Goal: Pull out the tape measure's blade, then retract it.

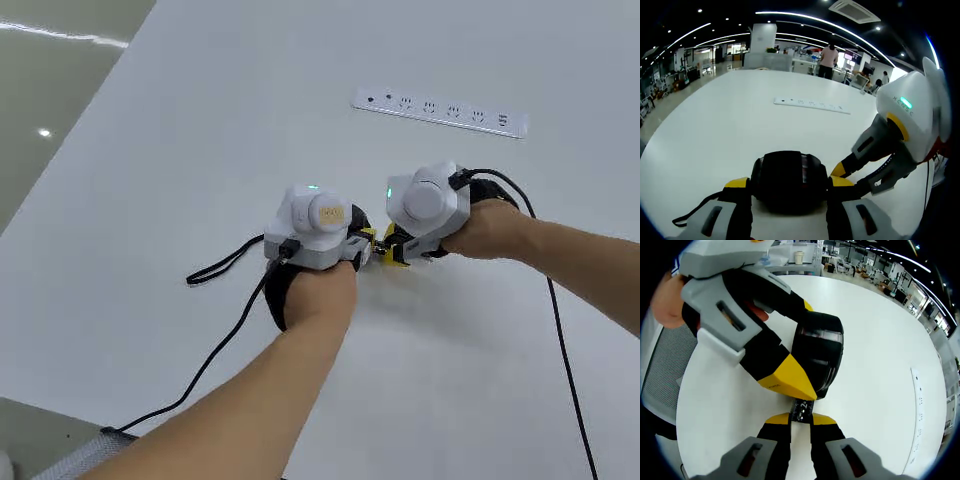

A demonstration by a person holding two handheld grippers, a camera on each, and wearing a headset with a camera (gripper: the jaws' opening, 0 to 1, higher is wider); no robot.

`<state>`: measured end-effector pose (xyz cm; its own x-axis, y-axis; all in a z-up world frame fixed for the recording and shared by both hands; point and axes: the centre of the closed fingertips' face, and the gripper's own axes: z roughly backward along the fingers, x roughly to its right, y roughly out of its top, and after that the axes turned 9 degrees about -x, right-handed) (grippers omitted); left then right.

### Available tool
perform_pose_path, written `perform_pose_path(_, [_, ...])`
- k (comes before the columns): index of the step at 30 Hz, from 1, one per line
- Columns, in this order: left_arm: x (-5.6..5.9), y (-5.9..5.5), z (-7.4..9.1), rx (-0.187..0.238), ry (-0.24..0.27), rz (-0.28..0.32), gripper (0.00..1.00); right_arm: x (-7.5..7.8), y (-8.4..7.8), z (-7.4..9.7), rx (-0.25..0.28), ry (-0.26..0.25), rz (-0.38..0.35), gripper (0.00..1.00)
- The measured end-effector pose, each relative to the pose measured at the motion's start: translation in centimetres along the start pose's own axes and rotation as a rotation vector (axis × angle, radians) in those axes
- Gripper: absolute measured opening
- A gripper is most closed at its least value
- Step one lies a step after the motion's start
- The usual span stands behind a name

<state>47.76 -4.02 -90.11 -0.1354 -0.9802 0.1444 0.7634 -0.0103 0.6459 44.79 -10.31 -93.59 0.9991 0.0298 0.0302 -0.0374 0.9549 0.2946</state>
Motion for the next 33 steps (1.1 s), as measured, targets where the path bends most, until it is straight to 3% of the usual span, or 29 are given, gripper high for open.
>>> perform_pose_path(33, [0.08,0.02,-0.03,-0.003,0.001,0.006,0.57,0.73,0.2,-0.52,-0.02,0.002,0.104,0.14])
